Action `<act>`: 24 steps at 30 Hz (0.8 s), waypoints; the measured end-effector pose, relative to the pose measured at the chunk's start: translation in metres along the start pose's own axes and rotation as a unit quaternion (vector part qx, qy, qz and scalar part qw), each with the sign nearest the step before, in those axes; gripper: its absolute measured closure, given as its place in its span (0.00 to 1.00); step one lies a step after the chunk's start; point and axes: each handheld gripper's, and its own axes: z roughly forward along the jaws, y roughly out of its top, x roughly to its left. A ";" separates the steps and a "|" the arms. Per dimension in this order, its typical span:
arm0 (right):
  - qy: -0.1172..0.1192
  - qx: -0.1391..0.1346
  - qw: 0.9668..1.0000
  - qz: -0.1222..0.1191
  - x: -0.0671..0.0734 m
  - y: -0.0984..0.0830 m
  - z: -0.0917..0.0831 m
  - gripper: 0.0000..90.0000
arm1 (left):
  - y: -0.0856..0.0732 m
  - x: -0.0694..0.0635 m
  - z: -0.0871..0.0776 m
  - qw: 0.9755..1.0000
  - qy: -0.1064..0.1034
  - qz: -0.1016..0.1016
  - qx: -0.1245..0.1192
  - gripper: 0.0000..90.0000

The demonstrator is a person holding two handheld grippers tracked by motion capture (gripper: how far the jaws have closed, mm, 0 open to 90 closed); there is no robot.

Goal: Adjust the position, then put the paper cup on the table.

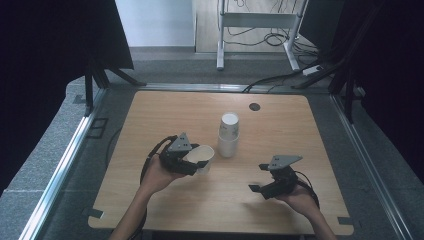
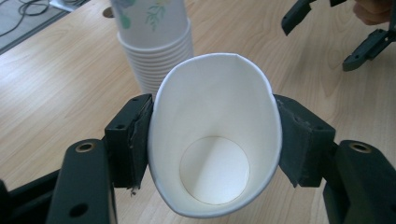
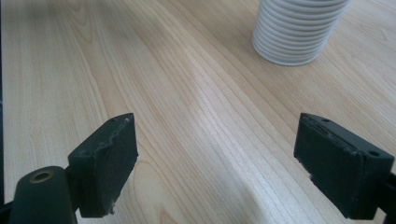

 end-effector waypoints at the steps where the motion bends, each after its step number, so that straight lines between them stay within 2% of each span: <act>1: -0.001 0.000 1.000 0.002 0.000 -0.001 0.000 0.15 | -0.001 0.001 -0.001 1.000 0.002 -0.002 0.000 0.38; 6: -0.007 0.001 1.000 0.007 -0.002 -0.005 -0.002 0.15 | -0.005 0.006 -0.003 1.000 0.013 -0.010 0.000 0.38; 12: -0.015 0.002 1.000 0.015 -0.004 -0.012 -0.003 0.15 | -0.014 0.012 -0.003 0.999 0.037 -0.018 0.006 0.38; 19: -0.022 0.002 1.000 0.021 -0.006 -0.017 -0.004 0.15 | -0.029 0.021 0.004 0.998 0.058 -0.037 0.011 0.37; 24: -0.023 0.002 0.999 0.022 -0.006 -0.018 -0.004 0.15 | -0.039 0.024 0.011 0.997 0.072 -0.038 0.015 0.37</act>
